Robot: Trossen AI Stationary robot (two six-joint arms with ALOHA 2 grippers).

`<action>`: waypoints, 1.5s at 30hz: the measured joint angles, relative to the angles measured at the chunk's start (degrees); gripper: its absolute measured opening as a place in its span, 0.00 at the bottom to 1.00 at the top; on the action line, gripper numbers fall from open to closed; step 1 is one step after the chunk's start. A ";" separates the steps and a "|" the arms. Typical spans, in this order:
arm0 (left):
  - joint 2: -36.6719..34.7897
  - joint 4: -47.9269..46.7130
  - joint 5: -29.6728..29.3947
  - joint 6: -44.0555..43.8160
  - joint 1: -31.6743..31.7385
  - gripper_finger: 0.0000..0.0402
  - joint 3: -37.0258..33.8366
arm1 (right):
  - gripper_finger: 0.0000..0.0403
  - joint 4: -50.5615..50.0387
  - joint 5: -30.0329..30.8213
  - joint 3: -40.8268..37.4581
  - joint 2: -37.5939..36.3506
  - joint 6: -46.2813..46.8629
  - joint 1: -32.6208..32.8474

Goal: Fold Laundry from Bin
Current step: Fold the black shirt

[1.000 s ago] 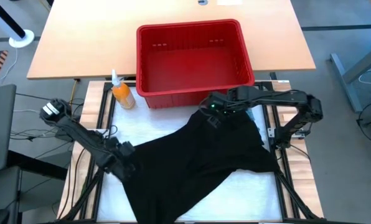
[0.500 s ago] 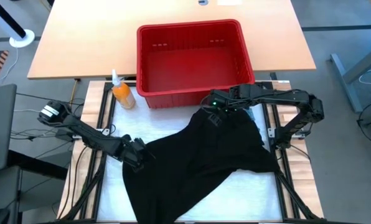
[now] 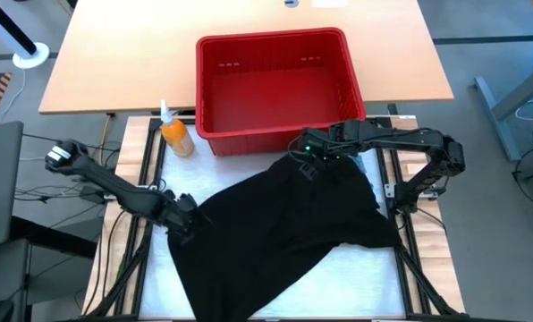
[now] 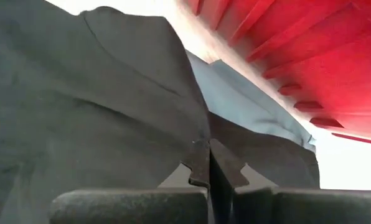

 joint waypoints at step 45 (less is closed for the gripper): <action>26.76 6.06 0.18 -3.92 -21.07 0.00 38.65 | 0.06 -21.56 13.36 -12.06 -9.64 63.71 45.89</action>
